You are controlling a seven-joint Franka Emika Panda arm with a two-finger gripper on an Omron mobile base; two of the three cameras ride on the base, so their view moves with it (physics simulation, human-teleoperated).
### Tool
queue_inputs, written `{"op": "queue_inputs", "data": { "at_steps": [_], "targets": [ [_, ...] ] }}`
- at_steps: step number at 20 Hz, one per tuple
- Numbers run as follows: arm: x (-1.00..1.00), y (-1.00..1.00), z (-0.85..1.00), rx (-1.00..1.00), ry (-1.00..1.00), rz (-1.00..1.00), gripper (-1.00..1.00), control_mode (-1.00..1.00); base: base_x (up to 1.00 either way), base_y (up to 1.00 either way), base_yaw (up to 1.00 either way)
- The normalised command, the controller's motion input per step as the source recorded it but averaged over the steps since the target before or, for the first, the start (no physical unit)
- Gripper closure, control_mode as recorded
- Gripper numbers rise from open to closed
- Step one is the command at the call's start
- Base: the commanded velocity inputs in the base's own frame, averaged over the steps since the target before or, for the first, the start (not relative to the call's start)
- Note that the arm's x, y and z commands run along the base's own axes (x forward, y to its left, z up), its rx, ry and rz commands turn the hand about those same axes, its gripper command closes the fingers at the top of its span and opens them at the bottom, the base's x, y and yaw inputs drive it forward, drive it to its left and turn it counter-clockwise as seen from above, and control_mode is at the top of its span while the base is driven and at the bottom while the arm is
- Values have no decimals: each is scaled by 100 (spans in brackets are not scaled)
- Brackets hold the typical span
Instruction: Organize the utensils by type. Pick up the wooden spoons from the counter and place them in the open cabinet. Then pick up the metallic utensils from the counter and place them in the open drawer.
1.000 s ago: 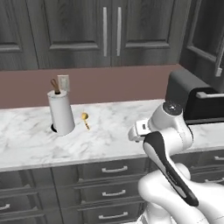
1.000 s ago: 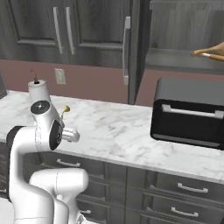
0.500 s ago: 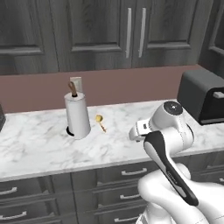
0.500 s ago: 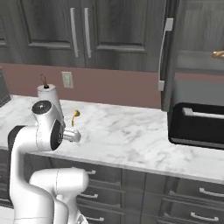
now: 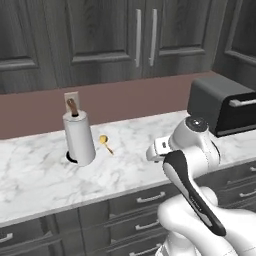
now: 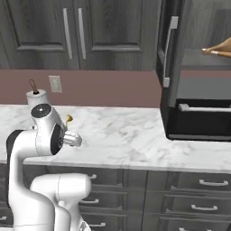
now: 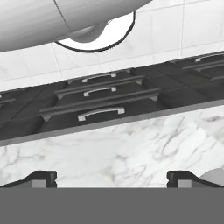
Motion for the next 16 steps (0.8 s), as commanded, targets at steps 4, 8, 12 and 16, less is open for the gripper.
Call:
{"op": "queue_inputs", "data": {
  "at_steps": [4, 8, 12, 16],
  "targets": [
    [0, 0, 0, 0, 0, 0, -100, 100, 34, 50, -33],
    [0, 0, 0, 0, 0, 0, -100, 100, 39, 59, -22],
    [0, 0, 0, 0, 0, 0, -100, 100, 33, 56, -16],
    [9, 14, 0, -4, 0, -6, -100, -100, 6, 10, -3]
  ]
}}
